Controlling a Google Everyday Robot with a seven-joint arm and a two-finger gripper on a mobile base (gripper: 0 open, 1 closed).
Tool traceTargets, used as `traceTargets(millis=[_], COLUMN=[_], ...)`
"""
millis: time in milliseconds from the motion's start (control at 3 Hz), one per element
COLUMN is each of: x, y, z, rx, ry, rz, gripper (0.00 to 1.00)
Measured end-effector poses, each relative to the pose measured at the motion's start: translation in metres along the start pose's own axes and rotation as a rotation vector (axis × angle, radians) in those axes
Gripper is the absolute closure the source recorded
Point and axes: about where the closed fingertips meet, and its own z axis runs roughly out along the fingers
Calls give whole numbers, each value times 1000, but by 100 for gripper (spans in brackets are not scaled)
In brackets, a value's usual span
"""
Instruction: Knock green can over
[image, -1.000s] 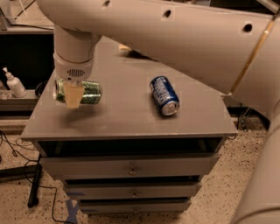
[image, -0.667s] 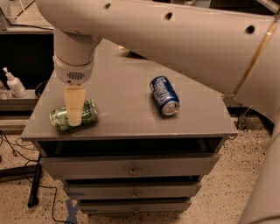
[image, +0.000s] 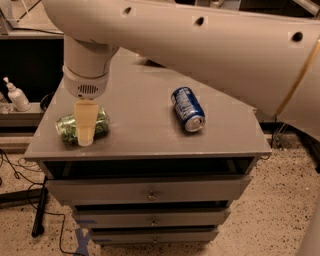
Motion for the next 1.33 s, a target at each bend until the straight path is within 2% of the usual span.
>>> traceTargets(millis=[333, 667, 1000, 1333], x=[12, 39, 42, 83], y=[-9, -35, -35, -47], z=[-18, -55, -55, -58], rx=[45, 139, 141, 171], ry=[-1, -55, -53, -41], rz=[38, 144, 147, 197], gripper=[0, 0, 0, 0])
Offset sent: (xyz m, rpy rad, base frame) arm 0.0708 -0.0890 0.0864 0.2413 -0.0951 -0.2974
